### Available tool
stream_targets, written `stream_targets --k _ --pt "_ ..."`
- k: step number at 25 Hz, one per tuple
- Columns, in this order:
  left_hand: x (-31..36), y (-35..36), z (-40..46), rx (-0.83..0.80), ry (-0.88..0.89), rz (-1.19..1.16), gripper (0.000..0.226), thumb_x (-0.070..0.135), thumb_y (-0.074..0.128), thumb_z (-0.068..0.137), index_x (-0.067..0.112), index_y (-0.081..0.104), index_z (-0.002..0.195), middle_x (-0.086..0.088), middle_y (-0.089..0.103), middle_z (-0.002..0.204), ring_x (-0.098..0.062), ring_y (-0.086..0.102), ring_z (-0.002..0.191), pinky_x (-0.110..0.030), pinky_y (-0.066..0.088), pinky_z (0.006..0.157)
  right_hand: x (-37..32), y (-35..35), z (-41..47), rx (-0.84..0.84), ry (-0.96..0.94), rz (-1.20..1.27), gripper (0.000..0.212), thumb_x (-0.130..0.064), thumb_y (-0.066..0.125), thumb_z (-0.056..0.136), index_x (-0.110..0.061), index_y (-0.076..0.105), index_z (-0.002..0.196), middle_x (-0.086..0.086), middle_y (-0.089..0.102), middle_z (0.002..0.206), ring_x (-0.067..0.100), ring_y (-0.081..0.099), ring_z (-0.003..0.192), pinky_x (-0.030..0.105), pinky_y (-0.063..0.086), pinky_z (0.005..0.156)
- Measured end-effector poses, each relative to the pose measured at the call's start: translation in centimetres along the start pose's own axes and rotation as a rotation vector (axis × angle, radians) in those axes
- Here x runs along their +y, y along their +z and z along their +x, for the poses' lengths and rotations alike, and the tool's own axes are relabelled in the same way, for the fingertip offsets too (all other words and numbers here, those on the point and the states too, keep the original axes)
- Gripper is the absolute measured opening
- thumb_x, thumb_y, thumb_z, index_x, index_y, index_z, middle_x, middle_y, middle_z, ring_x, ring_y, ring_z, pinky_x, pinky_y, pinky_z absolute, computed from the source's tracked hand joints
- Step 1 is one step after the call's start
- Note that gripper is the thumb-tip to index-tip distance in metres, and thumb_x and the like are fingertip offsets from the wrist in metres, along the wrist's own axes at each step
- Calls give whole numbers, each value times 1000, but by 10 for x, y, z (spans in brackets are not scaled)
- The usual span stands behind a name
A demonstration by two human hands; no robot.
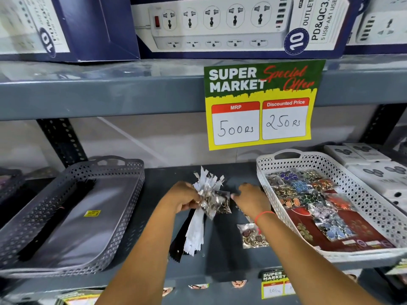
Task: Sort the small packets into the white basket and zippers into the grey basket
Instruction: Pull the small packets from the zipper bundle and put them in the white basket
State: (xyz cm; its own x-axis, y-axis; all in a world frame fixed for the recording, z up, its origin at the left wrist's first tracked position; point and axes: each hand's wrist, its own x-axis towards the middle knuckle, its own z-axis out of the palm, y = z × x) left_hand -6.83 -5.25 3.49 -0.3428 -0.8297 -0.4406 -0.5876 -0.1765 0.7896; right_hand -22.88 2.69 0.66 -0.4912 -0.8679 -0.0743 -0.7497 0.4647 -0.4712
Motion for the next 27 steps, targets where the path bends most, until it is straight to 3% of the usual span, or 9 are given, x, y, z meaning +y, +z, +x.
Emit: stream_targets --k 3,5,7,10,14,18,21,24,27 --pt "9 2 1 -27 45 -271 28 1 60 86 14 48 65 7 57 29 0 55 27 -11 41 38 -7 0 -9 -425 124 915 16 -27 64 86 -16 59 96 7 67 86 17 66 74 19 51 59" --pt "12 13 3 -12 72 -340 28 -3 55 86 12 50 63 4 60 34 -3 56 28 -11 42 37 -4 1 5 -349 192 1091 39 -11 66 84 -7 51 120 5 68 81 6 66 55 18 54 52" --pt "7 24 10 84 92 -254 30 -7 48 83 10 55 59 -7 59 49 -10 54 34 -14 42 40 0 -5 25 -119 249 877 44 -2 61 86 0 46 127 9 68 84 13 65 56 23 54 53" --pt "-11 29 21 260 113 22 21 1 48 77 -1 69 73 -16 65 74 -22 57 64 -24 44 65 14 -14 51 132 277 390 31 2 52 83 9 57 113 27 68 106 36 68 94 42 56 80" --pt "-35 30 24 286 99 377 28 20 62 75 1 68 95 -18 70 106 -33 63 104 -34 51 87 22 -3 60 -25 336 423 32 -2 46 88 13 58 114 31 64 115 31 65 89 36 54 74" --pt "-47 33 26 294 82 350 33 27 67 75 4 63 99 -15 68 110 -30 63 104 -33 51 84 18 16 51 63 280 -108 36 -7 46 89 0 55 124 21 58 128 35 60 113 38 51 88" --pt "-49 34 26 278 79 336 33 22 67 75 4 60 102 -14 67 111 -28 63 103 -32 52 81 15 23 48 212 66 -475 42 -5 45 89 -11 41 131 15 48 128 33 55 112 39 54 81" --pt "-49 33 27 289 81 329 33 22 65 76 2 61 103 -15 67 111 -29 64 103 -33 52 81 2 28 53 104 -163 -413 35 -16 54 84 -13 56 118 13 57 123 32 53 115 41 49 91" --pt "-47 35 27 317 87 326 29 21 55 81 0 62 99 -18 68 110 -31 63 104 -33 52 81 -9 31 56 -198 -91 -145 38 -30 65 77 -10 62 110 13 64 120 30 58 113 36 48 95"
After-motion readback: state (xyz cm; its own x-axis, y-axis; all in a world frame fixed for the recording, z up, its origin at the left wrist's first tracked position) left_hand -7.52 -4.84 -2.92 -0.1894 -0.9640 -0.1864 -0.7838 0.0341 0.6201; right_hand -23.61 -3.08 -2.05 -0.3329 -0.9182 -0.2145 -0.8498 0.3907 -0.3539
